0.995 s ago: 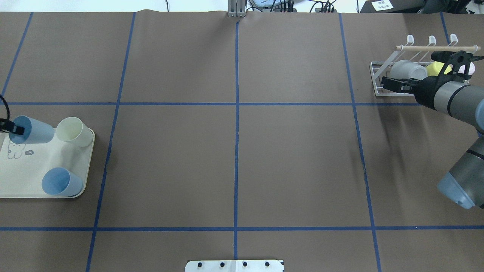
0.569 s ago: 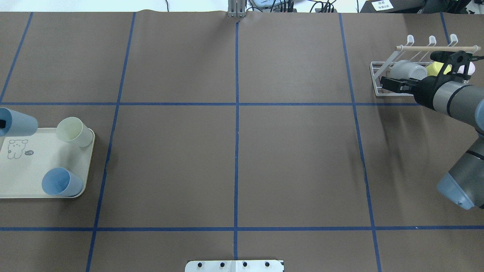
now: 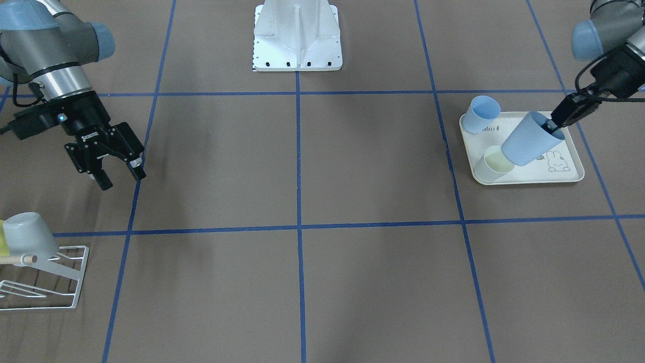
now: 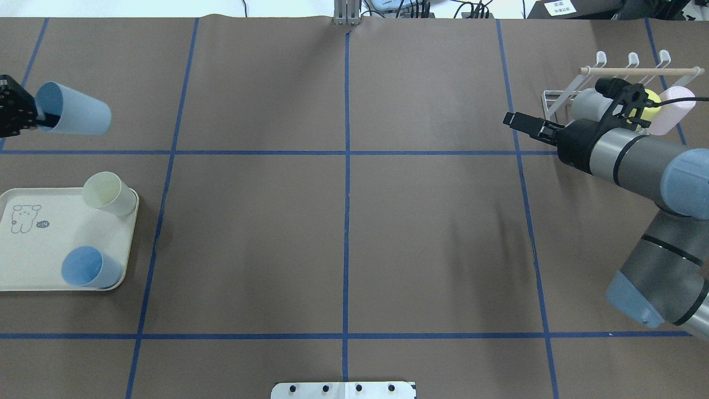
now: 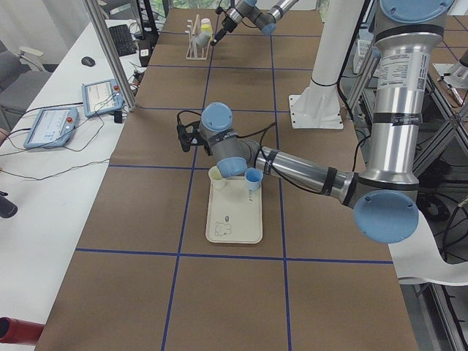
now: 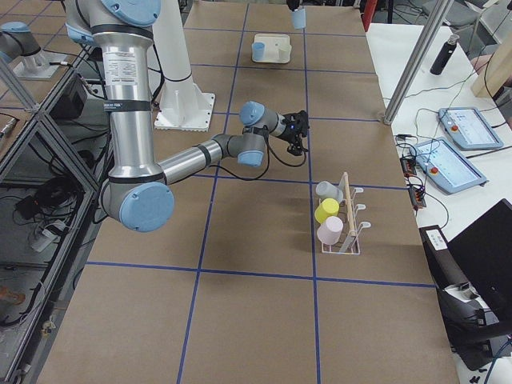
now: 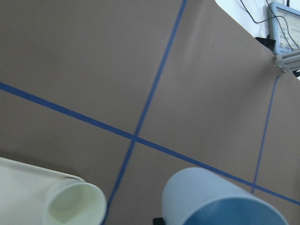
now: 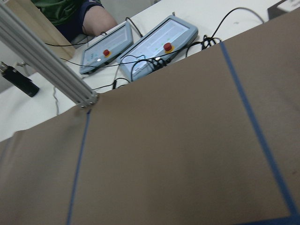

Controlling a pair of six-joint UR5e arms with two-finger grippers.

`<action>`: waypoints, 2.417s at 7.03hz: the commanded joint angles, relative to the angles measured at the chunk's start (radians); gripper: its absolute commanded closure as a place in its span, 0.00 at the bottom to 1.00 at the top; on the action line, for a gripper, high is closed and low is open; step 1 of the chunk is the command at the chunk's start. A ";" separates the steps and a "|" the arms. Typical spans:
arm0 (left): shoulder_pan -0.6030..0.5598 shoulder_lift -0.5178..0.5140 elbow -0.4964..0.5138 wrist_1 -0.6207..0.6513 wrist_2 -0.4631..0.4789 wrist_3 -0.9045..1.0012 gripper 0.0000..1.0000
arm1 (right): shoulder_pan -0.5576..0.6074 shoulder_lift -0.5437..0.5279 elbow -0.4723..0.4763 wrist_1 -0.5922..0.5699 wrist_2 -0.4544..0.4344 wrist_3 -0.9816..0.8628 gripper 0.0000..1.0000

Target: Transfer IKEA cup to right arm and place on rack

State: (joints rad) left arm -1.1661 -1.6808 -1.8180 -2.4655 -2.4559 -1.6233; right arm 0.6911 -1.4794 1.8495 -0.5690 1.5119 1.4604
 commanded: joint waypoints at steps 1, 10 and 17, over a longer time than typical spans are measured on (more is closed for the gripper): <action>0.199 -0.217 -0.026 -0.021 0.170 -0.320 1.00 | -0.100 0.109 0.059 0.000 0.002 0.325 0.00; 0.543 -0.320 0.039 -0.555 0.833 -0.705 1.00 | -0.133 0.364 0.067 0.149 0.105 0.707 0.00; 0.628 -0.321 0.037 -0.639 0.834 -0.695 1.00 | -0.124 0.367 0.066 0.152 0.133 0.751 0.01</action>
State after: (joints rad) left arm -0.5459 -2.0009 -1.7818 -3.0915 -1.6216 -2.3180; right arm 0.5656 -1.1122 1.9146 -0.4178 1.6427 2.1836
